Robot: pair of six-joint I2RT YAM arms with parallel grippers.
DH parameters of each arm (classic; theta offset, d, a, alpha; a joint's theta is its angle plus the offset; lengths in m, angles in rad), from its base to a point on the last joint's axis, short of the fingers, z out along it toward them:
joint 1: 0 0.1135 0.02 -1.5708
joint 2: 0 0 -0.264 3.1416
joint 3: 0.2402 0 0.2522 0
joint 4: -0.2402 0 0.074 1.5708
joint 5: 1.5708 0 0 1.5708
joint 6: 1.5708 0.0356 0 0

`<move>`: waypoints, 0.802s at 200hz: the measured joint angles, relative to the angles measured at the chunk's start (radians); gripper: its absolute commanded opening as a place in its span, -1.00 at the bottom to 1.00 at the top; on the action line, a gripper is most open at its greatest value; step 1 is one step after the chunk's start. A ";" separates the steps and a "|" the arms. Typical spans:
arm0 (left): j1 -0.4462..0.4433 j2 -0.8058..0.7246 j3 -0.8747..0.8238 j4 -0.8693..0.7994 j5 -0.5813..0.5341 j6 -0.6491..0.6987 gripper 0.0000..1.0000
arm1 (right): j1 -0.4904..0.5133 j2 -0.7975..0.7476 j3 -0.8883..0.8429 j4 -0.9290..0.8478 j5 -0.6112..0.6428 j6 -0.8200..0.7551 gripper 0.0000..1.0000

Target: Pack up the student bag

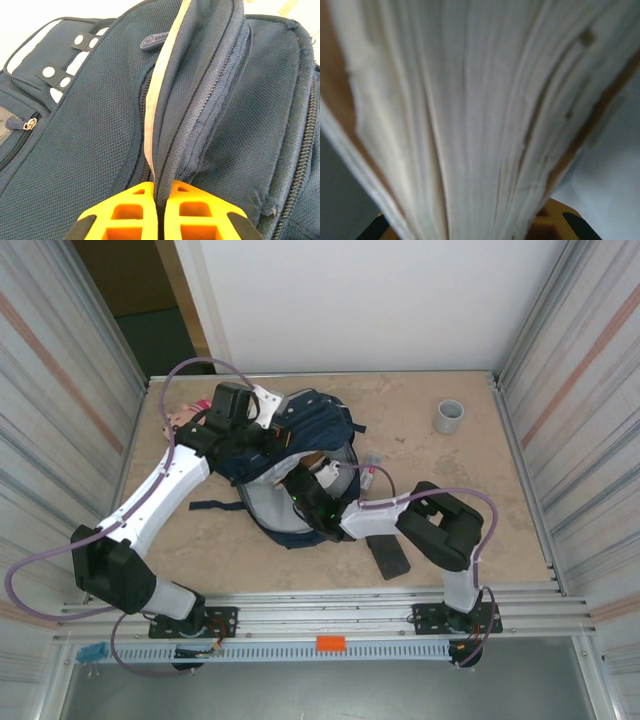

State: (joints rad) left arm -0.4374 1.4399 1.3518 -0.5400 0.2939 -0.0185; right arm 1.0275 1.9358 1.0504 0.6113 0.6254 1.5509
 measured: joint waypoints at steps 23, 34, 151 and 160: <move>0.000 0.000 0.000 0.012 0.010 -0.008 -1.00 | -0.013 0.063 0.072 -0.028 0.028 0.036 -1.00; 0.002 0.000 0.000 0.014 0.015 -0.009 -1.00 | -0.021 0.090 0.105 -0.054 0.037 0.058 -1.00; 0.026 -0.005 -0.017 0.022 0.028 -0.009 -1.00 | -0.075 0.159 0.183 -0.256 -0.026 0.238 0.49; 0.026 -0.008 -0.023 0.022 0.029 -0.009 -1.00 | -0.073 0.133 0.154 -0.262 -0.032 0.241 0.50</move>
State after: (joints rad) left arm -0.4110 1.4322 1.3285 -0.5182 0.3229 -0.0277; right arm 0.9543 2.0689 1.2041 0.3492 0.5934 1.7920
